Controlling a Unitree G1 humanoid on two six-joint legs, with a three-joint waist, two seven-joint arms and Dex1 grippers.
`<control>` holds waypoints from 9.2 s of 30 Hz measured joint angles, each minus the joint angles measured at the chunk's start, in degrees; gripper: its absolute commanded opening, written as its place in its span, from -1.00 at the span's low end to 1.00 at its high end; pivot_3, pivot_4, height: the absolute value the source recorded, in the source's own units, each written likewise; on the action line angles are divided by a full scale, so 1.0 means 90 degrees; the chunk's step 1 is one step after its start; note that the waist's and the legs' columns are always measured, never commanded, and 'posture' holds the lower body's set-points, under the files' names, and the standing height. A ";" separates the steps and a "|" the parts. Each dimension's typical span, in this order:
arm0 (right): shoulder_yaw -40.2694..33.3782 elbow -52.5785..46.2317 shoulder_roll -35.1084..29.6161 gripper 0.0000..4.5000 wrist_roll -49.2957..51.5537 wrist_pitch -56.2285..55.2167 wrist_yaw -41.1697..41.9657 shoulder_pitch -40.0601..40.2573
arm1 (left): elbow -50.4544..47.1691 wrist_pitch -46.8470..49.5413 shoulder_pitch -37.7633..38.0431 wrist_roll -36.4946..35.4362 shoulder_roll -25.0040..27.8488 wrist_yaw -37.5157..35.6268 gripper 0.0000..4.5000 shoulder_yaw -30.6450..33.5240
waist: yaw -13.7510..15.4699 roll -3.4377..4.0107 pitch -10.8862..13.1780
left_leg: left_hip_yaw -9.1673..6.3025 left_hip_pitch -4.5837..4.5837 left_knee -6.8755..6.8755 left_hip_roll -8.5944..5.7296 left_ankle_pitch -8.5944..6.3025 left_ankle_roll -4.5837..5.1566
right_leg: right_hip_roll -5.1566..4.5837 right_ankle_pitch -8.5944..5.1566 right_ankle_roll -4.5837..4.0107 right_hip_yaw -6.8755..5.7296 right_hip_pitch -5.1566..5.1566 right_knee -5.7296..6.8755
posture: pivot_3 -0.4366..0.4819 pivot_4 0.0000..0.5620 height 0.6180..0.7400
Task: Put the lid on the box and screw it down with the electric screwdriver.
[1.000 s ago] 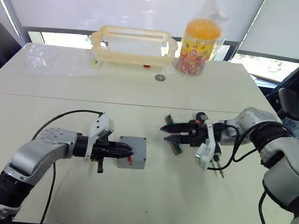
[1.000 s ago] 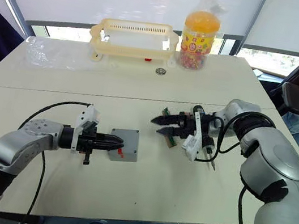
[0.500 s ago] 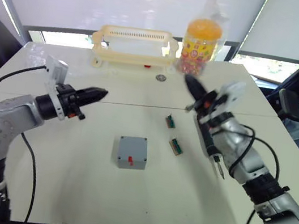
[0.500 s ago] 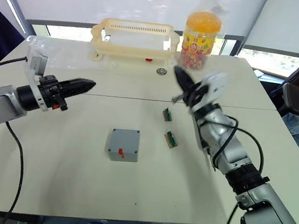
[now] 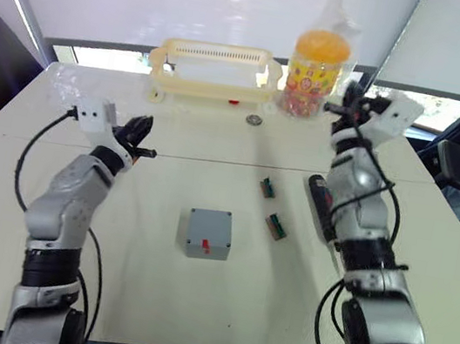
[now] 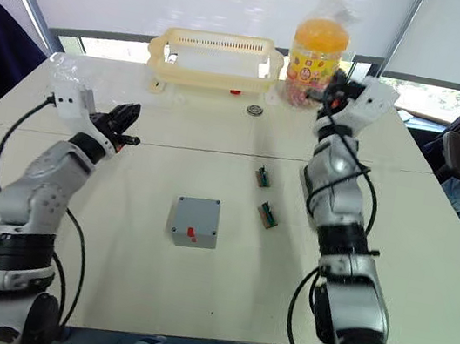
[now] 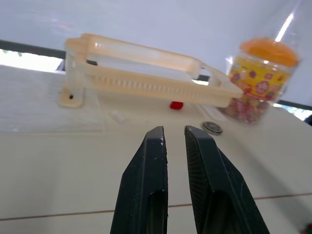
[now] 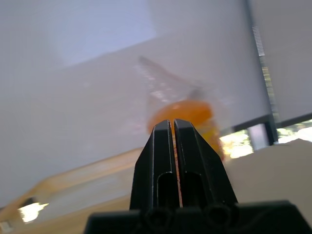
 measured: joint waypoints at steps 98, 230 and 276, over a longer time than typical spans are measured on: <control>-0.0143 -0.6297 -0.0762 0.98 0.0041 0.5266 0.4784 0.5299 | -0.3810 0.2689 0.2856 -0.2900 0.3351 -0.3767 -0.74 -0.0310 | -0.0005 -0.0013 -0.0007 | 0.0058 0.0013 0.0011 0.0028 -0.0022 0.0036 | 0.0007 0.0020 0.0008 0.0033 0.0038 -0.0080 | -0.05 -0.47 1.00; 0.2327 -0.3066 -0.4539 0.97 0.1158 1.0288 0.7053 0.0030 | -0.3604 0.2184 0.1121 -0.1932 0.3221 -0.4952 -0.74 -0.1974 | -0.0015 -0.0013 -0.0001 | 0.0077 -0.0012 0.0011 0.0025 -0.0027 0.0046 | 0.0003 0.0024 0.0011 0.0034 0.0013 -0.0091 | -0.05 -0.47 1.00; -0.1875 -0.6244 0.0492 -0.21 0.1509 0.6287 0.5324 0.1957 | -0.2209 0.1284 0.1462 -0.1072 0.3018 -0.4974 -0.84 -0.1841 | 0.0006 -0.0004 0.0003 | 0.0062 -0.0096 0.0043 0.0021 -0.0018 0.0031 | -0.0001 0.0052 0.0041 0.0040 -0.0069 -0.0050 | -0.05 -0.47 1.00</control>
